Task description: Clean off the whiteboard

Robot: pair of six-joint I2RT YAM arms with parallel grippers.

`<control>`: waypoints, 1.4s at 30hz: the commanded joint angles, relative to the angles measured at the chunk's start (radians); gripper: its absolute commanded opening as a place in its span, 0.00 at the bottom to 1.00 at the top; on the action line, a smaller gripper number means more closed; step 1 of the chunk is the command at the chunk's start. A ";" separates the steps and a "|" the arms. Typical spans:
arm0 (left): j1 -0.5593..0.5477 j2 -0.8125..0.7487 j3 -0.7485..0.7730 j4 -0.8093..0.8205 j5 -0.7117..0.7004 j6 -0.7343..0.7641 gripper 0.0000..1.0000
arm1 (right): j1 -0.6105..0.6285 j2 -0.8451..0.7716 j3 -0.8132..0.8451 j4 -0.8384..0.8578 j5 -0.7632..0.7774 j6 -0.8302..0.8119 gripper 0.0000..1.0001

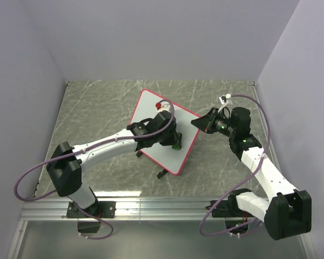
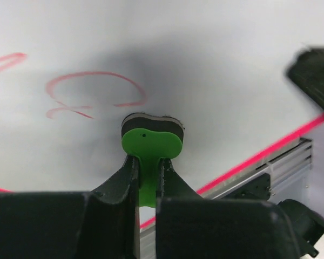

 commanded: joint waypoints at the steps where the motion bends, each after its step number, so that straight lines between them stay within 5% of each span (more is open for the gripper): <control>1: 0.115 -0.044 -0.119 0.143 -0.009 -0.025 0.00 | 0.044 -0.018 0.001 -0.109 -0.067 -0.071 0.00; 7: 0.319 -0.044 -0.277 0.232 0.047 -0.012 0.00 | 0.046 -0.027 -0.008 -0.109 -0.078 -0.060 0.00; 12: 0.379 0.011 -0.317 0.262 0.109 0.021 0.00 | 0.044 -0.032 -0.010 -0.114 -0.081 -0.062 0.00; 18: 0.352 -0.001 -0.279 0.263 0.128 0.002 0.00 | 0.044 -0.038 -0.011 -0.121 -0.076 -0.068 0.00; 24: 0.130 0.045 0.007 0.137 0.077 0.013 0.00 | 0.046 -0.029 -0.007 -0.109 -0.084 -0.065 0.00; 29: 0.007 0.083 0.091 0.158 0.091 -0.041 0.00 | 0.044 -0.024 -0.001 -0.112 -0.086 -0.069 0.00; 34: 0.014 0.098 0.111 0.117 0.051 -0.027 0.00 | 0.044 -0.033 -0.002 -0.123 -0.083 -0.077 0.00; 42: 0.181 0.048 -0.102 0.170 0.048 -0.024 0.00 | 0.052 -0.053 -0.008 -0.141 -0.079 -0.085 0.00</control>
